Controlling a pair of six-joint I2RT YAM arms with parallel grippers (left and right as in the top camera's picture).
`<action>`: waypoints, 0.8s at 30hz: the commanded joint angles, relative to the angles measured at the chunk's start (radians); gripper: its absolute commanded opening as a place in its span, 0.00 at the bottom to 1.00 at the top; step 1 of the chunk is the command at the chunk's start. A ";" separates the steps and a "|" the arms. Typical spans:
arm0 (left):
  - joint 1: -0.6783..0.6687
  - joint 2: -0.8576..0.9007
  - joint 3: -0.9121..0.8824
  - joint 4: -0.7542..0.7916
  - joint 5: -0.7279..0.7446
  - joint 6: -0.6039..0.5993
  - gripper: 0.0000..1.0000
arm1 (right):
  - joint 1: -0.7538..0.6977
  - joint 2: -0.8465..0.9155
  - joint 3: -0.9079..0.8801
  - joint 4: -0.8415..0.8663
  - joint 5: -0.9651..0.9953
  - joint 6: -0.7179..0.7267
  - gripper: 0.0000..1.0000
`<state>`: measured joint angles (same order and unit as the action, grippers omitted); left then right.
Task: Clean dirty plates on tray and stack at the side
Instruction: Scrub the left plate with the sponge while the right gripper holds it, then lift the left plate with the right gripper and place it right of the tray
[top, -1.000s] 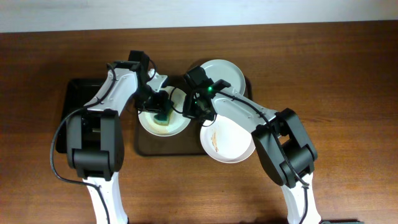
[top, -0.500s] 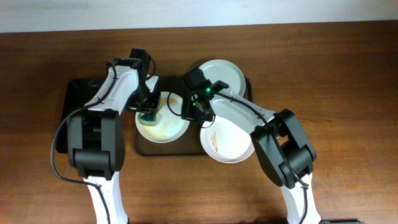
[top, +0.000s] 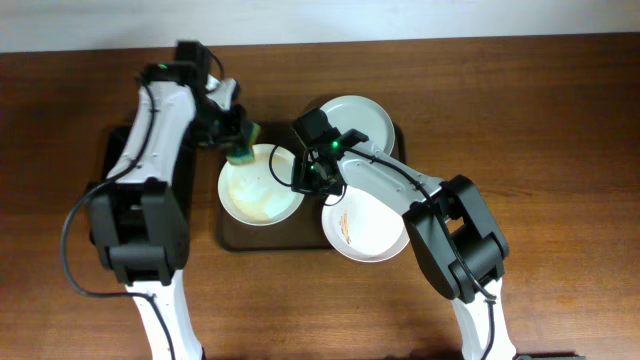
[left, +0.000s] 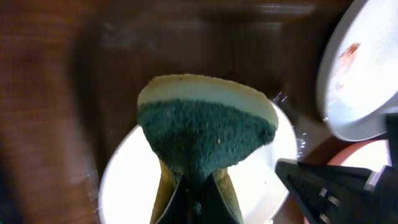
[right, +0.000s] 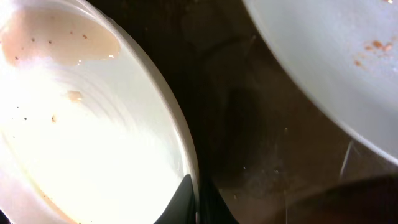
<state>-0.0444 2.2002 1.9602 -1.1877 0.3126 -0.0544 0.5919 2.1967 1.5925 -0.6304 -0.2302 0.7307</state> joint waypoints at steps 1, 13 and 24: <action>0.062 -0.007 0.140 -0.073 -0.007 -0.013 0.01 | 0.002 -0.001 0.021 -0.028 -0.008 -0.059 0.04; 0.134 -0.007 0.147 -0.089 -0.043 -0.012 0.01 | 0.188 -0.103 0.378 -0.497 0.940 -0.226 0.04; 0.134 -0.007 0.147 -0.089 -0.060 -0.012 0.01 | 0.442 -0.103 0.377 -0.496 1.814 -0.119 0.04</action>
<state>0.0910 2.1994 2.0892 -1.2758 0.2558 -0.0544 1.0306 2.1235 1.9511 -1.1255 1.4601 0.5819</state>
